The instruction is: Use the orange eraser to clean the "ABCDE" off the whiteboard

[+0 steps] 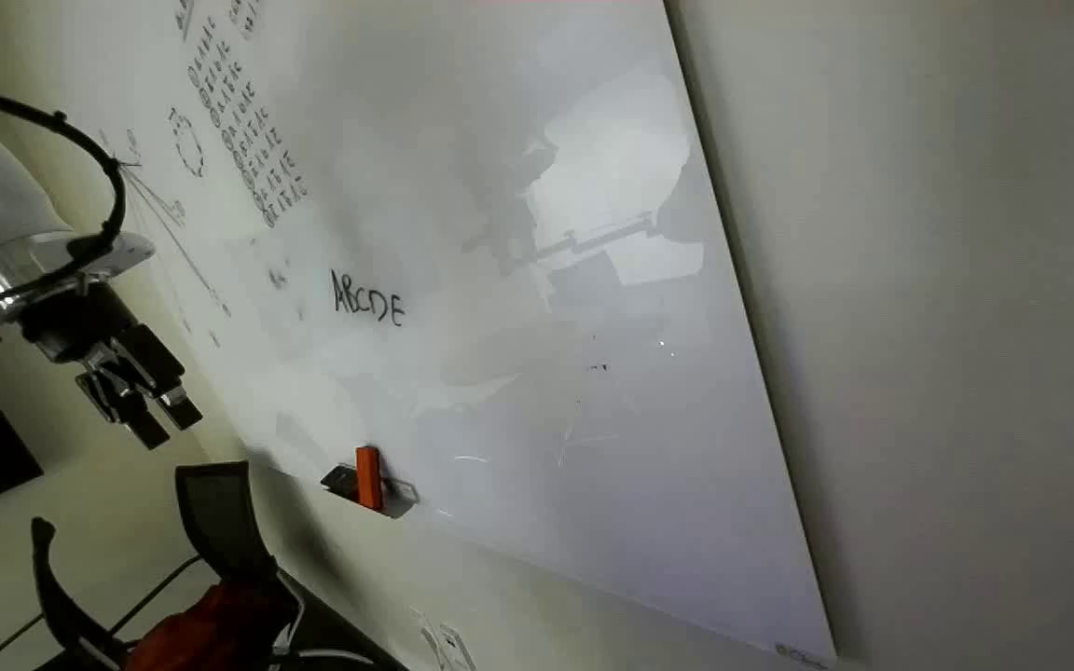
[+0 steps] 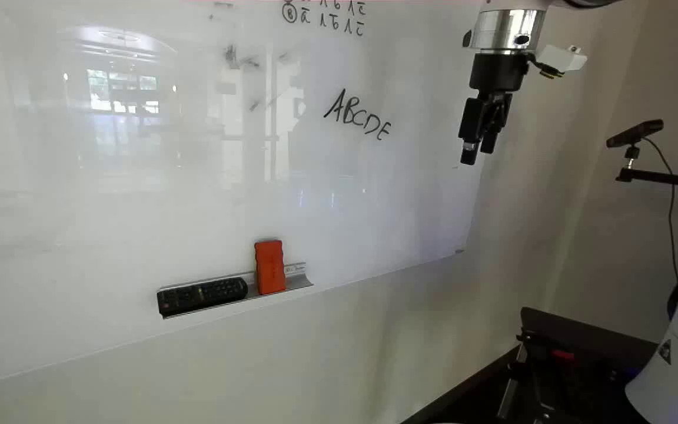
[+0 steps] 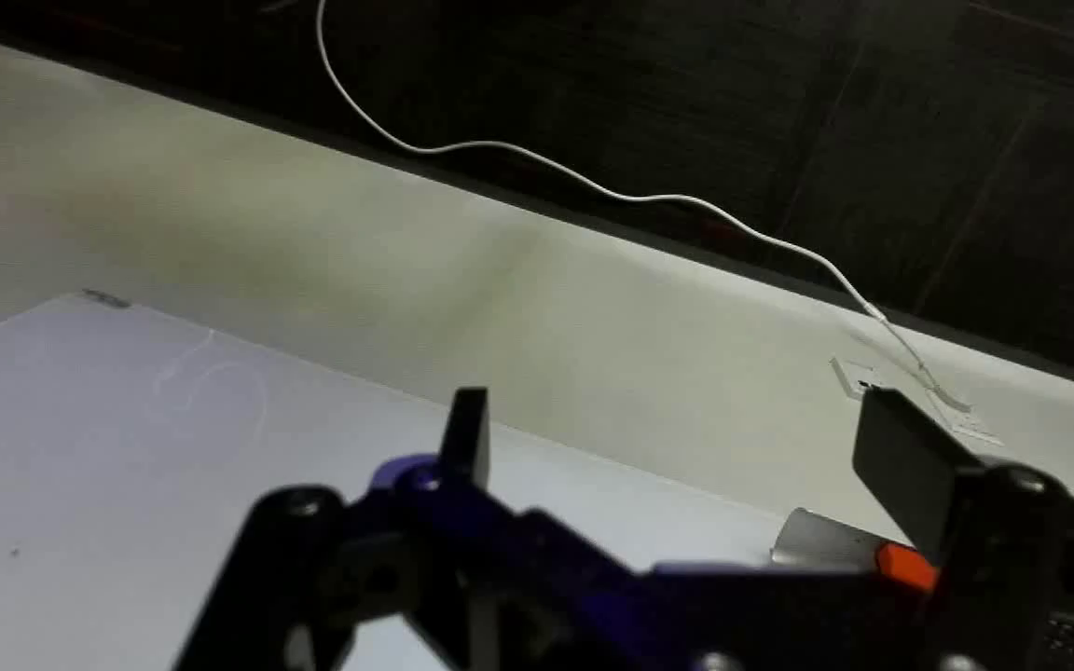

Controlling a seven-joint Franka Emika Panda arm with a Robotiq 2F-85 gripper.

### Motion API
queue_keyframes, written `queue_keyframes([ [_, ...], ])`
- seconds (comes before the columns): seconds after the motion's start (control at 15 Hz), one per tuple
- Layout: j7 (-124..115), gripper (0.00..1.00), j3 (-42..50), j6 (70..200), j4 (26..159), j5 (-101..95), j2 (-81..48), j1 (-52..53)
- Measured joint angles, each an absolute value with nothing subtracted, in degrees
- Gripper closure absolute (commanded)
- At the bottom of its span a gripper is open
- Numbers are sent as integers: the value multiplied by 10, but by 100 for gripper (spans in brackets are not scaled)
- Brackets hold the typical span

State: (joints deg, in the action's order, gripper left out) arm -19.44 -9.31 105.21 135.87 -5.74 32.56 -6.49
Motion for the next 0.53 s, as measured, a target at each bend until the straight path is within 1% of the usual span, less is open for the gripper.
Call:
queue_keyframes([
  [0.53, -199, 0, -97, 1062, 1357, -58, 325, -57],
])
